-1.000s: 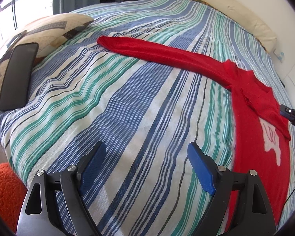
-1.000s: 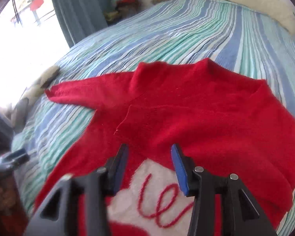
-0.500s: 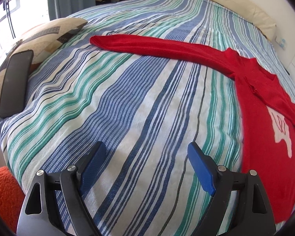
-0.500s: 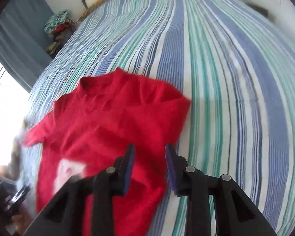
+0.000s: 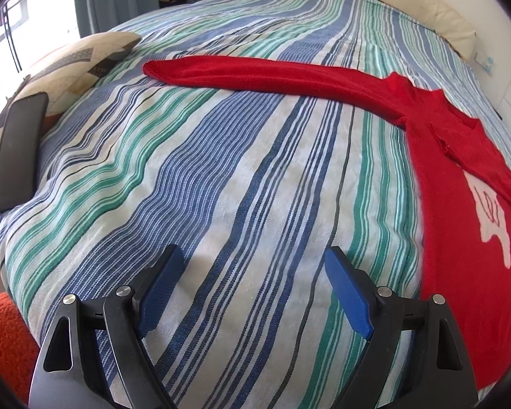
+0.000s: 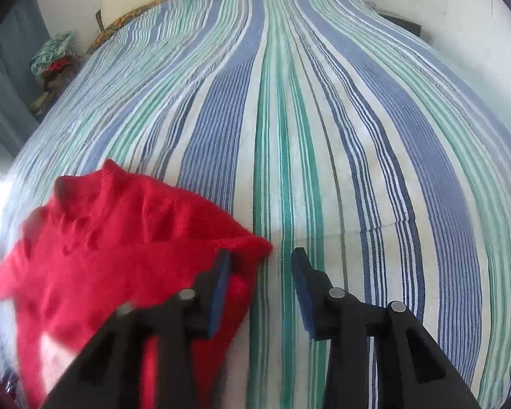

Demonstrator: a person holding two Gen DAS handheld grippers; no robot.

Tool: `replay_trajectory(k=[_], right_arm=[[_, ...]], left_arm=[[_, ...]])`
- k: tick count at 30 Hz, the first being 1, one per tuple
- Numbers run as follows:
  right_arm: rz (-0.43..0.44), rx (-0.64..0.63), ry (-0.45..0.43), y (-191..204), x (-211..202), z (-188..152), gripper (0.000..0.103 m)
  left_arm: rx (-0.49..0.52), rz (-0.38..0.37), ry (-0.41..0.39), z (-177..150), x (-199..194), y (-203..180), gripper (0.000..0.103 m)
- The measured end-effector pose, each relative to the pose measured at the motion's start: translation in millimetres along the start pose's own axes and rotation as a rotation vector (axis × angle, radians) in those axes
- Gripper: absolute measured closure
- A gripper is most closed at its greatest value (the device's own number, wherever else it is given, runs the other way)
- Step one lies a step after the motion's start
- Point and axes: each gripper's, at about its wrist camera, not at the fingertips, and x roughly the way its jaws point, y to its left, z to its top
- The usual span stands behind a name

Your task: Fold small clothes

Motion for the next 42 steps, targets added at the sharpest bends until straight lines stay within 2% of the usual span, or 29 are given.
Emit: replay_trajectory(k=[2, 4, 5, 6, 7, 8, 9, 10, 13, 14, 15, 16, 17, 21, 23, 24, 26, 27, 29, 32, 33, 34, 35, 37, 39, 42], right_arm=[[0.083, -0.085, -0.046, 14, -27, -10, 0.065], [0.226, -0.180, 0.002, 31, -40, -28, 0.073], [0.249, -0.219, 0.055, 36, -38, -39, 0.077], [0.234, -0.263, 0.123, 42, -31, -55, 0.083], [0.190, -0.315, 0.211, 46, -17, -70, 0.083], [0.138, -0.363, 0.265, 46, -10, -85, 0.083], [0.096, -0.401, 0.250, 46, -13, -93, 0.083], [0.089, -0.390, 0.233, 43, -20, -96, 0.083], [0.102, -0.291, 0.140, 35, -55, -102, 0.079], [0.106, -0.285, 0.106, 36, -70, -109, 0.075], [0.104, -0.281, 0.077, 38, -86, -121, 0.061], [0.097, -0.280, 0.050, 43, -101, -136, 0.047], [0.084, -0.282, 0.023, 46, -114, -152, 0.043], [0.027, -0.246, -0.044, 41, -144, -221, 0.042], [0.022, -0.131, -0.051, 21, -147, -248, 0.042], [0.032, -0.037, -0.042, 5, -148, -263, 0.042], [0.065, 0.125, -0.018, -19, -139, -277, 0.042], [0.086, 0.153, -0.036, -23, -142, -278, 0.042], [0.092, 0.136, -0.031, -23, -139, -276, 0.038], [0.075, 0.080, -0.051, -15, -134, -281, 0.034], [0.067, 0.063, -0.056, -12, -134, -282, 0.031], [0.060, 0.051, -0.058, -9, -134, -282, 0.030], [0.053, 0.045, -0.059, -8, -133, -283, 0.030], [0.061, 0.050, -0.065, -9, -134, -285, 0.030], [0.075, 0.061, -0.070, -12, -133, -285, 0.030], [0.082, 0.066, -0.076, -14, -134, -286, 0.030]], left_arm=[[-0.006, -0.004, 0.001, 0, -1, 1, 0.017], [0.000, 0.000, 0.001, -1, -1, 0, 0.017], [0.005, 0.002, 0.000, -2, -1, -1, 0.017], [0.013, 0.005, 0.003, -3, -1, -1, 0.017], [0.025, 0.013, 0.010, -4, 0, -2, 0.017], [0.035, 0.020, 0.014, -5, 1, -4, 0.017], [0.043, 0.025, 0.014, -7, 1, -4, 0.016], [0.049, 0.028, 0.011, -8, 0, -4, 0.016], [0.049, 0.009, 0.020, -5, -5, -2, 0.016], [0.031, -0.018, 0.031, -1, -7, 3, 0.016], [0.004, -0.058, 0.034, 4, -11, 9, 0.016], [-0.032, -0.094, 0.031, 13, -14, 18, 0.016], [-0.077, -0.123, 0.024, 25, -16, 29, 0.016], [-0.277, -0.194, 0.030, 86, 3, 93, 0.010], [-0.379, -0.172, 0.028, 114, 23, 125, 0.011], [-0.414, -0.186, 0.037, 128, 34, 138, 0.012], [-0.456, -0.185, 0.073, 149, 59, 154, 0.025], [-0.467, -0.164, 0.091, 157, 70, 158, 0.033], [-0.479, -0.127, 0.107, 168, 89, 163, 0.035], [-0.523, -0.098, 0.060, 178, 98, 167, 0.052], [-0.535, -0.114, 0.056, 180, 101, 167, 0.088], [-0.531, -0.118, 0.086, 185, 104, 165, 0.102], [-0.503, -0.100, 0.082, 191, 100, 159, 0.102], [-0.387, -0.099, 0.023, 211, 78, 133, 0.102], [-0.255, -0.146, -0.028, 233, 49, 90, 0.102], [-0.049, -0.250, -0.101, 258, -3, -1, 0.102]])
